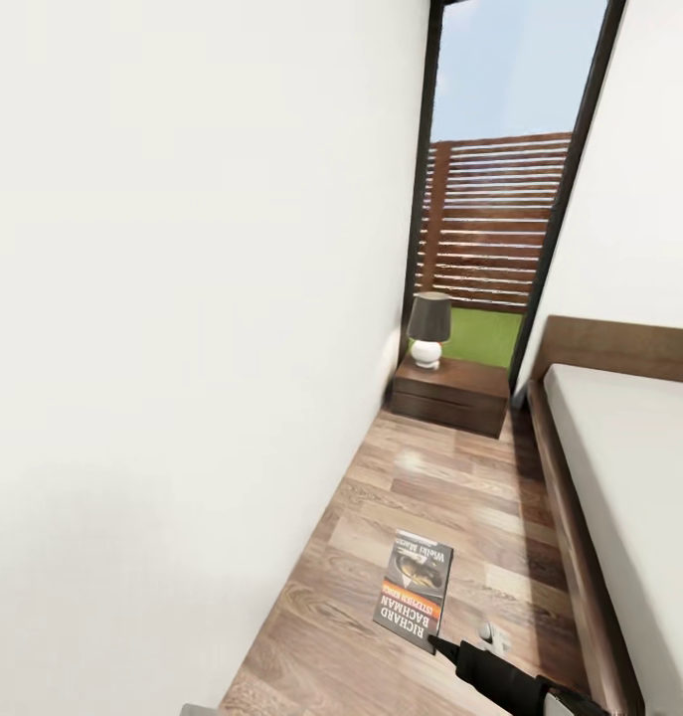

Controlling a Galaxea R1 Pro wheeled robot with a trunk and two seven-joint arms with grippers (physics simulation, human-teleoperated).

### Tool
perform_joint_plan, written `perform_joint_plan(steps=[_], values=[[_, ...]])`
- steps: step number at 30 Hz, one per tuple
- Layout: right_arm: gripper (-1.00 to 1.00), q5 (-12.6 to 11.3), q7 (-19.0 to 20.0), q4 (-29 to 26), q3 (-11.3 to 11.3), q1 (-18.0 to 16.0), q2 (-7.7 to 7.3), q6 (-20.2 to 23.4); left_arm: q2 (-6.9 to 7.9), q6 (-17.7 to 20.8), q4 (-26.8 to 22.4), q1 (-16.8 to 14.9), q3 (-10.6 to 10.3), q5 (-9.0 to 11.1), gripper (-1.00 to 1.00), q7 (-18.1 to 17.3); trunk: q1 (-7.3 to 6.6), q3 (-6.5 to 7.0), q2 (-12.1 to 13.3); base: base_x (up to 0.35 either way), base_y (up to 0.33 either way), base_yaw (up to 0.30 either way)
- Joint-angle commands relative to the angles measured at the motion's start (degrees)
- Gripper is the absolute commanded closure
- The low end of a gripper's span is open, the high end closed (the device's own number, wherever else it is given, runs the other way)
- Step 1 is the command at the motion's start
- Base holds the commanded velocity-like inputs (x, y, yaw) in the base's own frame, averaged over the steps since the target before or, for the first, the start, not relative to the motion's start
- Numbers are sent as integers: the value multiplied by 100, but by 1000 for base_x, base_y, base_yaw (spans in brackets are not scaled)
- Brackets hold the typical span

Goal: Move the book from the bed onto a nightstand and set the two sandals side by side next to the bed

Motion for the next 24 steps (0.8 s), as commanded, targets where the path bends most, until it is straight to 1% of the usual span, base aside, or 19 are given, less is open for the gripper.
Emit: perform_joint_plan(steps=[1, 24], values=[[100, -39, 18, 3, -19, -5, 0, 32, -1, -24, 2, -3, 48, -58, -100, -21, 0, -6, -4, 4, 0, -274], [100, -39, 18, 3, -19, -7, 0, 32, -1, -24, 2, -3, 47, -59, -100, -20, 0, -6, -4, 7, 0, -281]])
